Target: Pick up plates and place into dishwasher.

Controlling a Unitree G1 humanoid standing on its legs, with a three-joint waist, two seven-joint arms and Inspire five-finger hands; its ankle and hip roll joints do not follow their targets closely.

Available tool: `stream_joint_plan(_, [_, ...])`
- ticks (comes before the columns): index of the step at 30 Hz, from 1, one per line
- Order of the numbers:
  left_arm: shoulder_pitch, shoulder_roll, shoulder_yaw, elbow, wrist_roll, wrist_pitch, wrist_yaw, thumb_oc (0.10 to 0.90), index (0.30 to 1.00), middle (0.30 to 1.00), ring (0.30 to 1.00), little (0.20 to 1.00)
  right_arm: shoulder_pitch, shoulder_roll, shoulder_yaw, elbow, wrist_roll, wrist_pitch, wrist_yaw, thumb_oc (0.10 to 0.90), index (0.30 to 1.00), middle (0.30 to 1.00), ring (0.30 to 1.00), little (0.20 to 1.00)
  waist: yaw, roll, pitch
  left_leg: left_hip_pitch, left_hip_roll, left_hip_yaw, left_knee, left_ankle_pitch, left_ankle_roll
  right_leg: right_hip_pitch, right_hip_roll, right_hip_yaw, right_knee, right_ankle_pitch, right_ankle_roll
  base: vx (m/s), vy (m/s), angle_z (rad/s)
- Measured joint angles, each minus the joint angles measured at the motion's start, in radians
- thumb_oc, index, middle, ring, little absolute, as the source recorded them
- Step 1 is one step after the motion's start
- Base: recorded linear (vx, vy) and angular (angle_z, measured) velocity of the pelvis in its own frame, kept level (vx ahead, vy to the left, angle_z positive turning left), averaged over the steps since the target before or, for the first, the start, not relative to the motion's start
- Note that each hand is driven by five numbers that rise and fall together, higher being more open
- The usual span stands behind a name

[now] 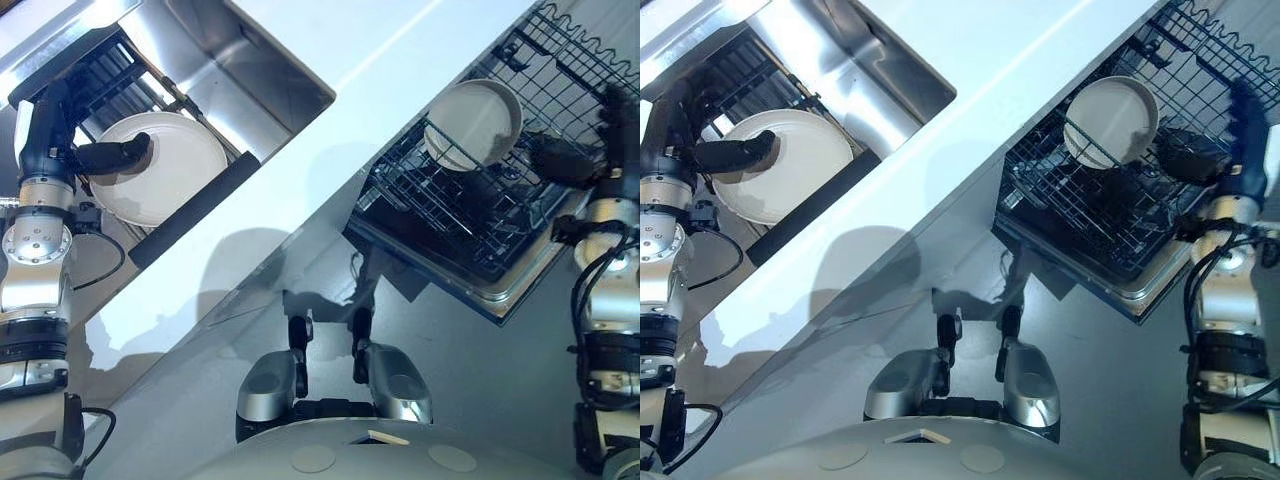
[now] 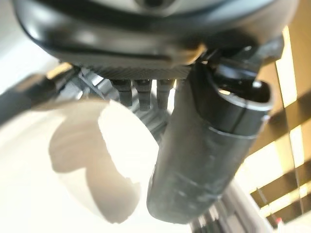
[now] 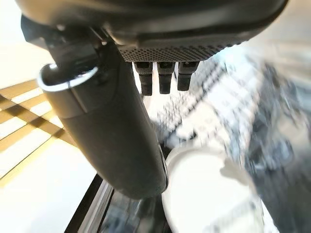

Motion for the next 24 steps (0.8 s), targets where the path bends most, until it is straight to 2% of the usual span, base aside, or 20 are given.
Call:
stream_joint_plan(3, [0.009, 0.030, 0.001, 0.012, 0.000, 0.068, -0.094, 0.800, 0.900, 0.900, 0.900, 0.900, 0.035, 0.014, 0.061, -0.011, -0.003, -0.008, 0.082, 0.800, 0.900, 0.900, 0.900, 0.900, -0.014, 0.006, -0.023, 0.000, 0.001, 0.010, -0.003, -0.001, 0.003, -0.005, -0.001, 0.008, 0.000, 0.003, 0.004, -0.03, 0.078, -0.11])
stream_joint_plan(6, [0.005, 0.062, -0.002, 0.059, 0.014, 0.128, -0.201, 0.800, 0.900, 0.900, 0.900, 0.900, 0.039, 0.014, 0.113, -0.012, -0.025, -0.008, 0.115, 0.800, 0.900, 0.900, 0.900, 0.900, -0.023, 0.018, -0.059, -0.002, 0.000, 0.022, -0.011, 0.000, 0.006, -0.016, -0.001, 0.024, -0.002, 0.005, 0.008, -0.05, 0.038, -0.14])
stream_joint_plan(10, [-0.054, 0.118, -0.046, 0.150, 0.033, 0.210, -0.360, 0.800, 0.900, 0.900, 0.900, 0.900, 0.039, 0.002, 0.136, -0.013, -0.023, -0.008, 0.128, 0.800, 0.900, 0.900, 0.900, 0.900, -0.035, 0.037, -0.092, -0.002, -0.001, 0.028, -0.015, 0.001, 0.008, -0.020, -0.001, 0.031, -0.003, 0.006, 0.010, -0.04, 0.010, -0.05])
stream_joint_plan(13, [-0.074, 0.167, -0.051, 0.168, 0.045, 0.262, -0.477, 0.800, 0.900, 0.900, 0.900, 0.900, 0.039, -0.039, 0.144, -0.013, -0.021, -0.008, 0.131, 0.800, 0.900, 0.900, 0.900, 0.900, -0.041, 0.045, -0.097, -0.001, -0.001, 0.029, -0.015, 0.000, 0.008, -0.020, 0.000, 0.032, -0.004, 0.007, 0.010, -0.06, -0.028, -0.04])
stream_joint_plan(16, [-0.073, 0.207, -0.049, 0.169, 0.046, 0.302, -0.537, 0.800, 0.900, 0.900, 0.900, 0.900, 0.039, -0.068, 0.150, -0.013, -0.020, -0.007, 0.134, 0.800, 0.900, 0.900, 0.900, 0.900, -0.051, 0.050, -0.100, -0.001, 0.001, 0.028, -0.015, 0.000, 0.008, -0.021, 0.001, 0.033, -0.006, 0.007, 0.010, -0.05, -0.050, -0.02])
stream_joint_plan(17, [-0.072, 0.209, -0.045, 0.168, 0.042, 0.315, -0.555, 0.709, 0.822, 0.822, 0.822, 0.809, 0.039, -0.073, 0.150, -0.013, -0.019, -0.007, 0.134, 0.800, 0.900, 0.900, 0.900, 0.900, -0.054, 0.055, -0.103, -0.001, 0.000, 0.027, -0.015, 0.000, 0.008, -0.020, 0.001, 0.032, -0.007, 0.007, 0.010, -0.04, -0.064, 0.00])
stream_joint_plan(20, [-0.055, 0.209, -0.034, 0.159, -0.005, 0.337, -0.577, 0.221, 0.404, 0.404, 0.404, 0.321, 0.045, -0.079, 0.150, -0.013, -0.014, -0.007, 0.137, 0.800, 0.900, 0.900, 0.900, 0.900, -0.054, 0.073, -0.114, -0.002, -0.001, 0.021, -0.017, -0.001, 0.009, -0.016, -0.001, 0.031, -0.015, 0.007, 0.010, -0.03, -0.067, 0.02])
stream_joint_plan(21, [-0.048, 0.209, -0.030, 0.158, -0.014, 0.337, -0.577, 0.100, 0.300, 0.300, 0.300, 0.200, 0.046, -0.079, 0.152, -0.013, -0.007, -0.006, 0.137, 0.800, 0.900, 0.900, 0.900, 0.900, -0.054, 0.076, -0.116, -0.001, -0.001, 0.019, -0.017, -0.001, 0.009, -0.015, -0.001, 0.031, -0.017, 0.007, 0.010, -0.01, -0.062, 0.07])
stream_joint_plan(24, [-0.032, 0.190, -0.014, 0.158, -0.090, 0.335, -0.539, 0.100, 0.300, 0.300, 0.300, 0.200, 0.057, -0.079, 0.153, -0.012, -0.001, -0.005, 0.149, 0.800, 0.900, 0.900, 0.900, 0.900, -0.035, 0.085, -0.122, 0.001, 0.000, 0.011, -0.017, -0.002, 0.008, -0.005, 0.001, 0.027, -0.027, 0.007, 0.010, -0.01, -0.075, 0.08])
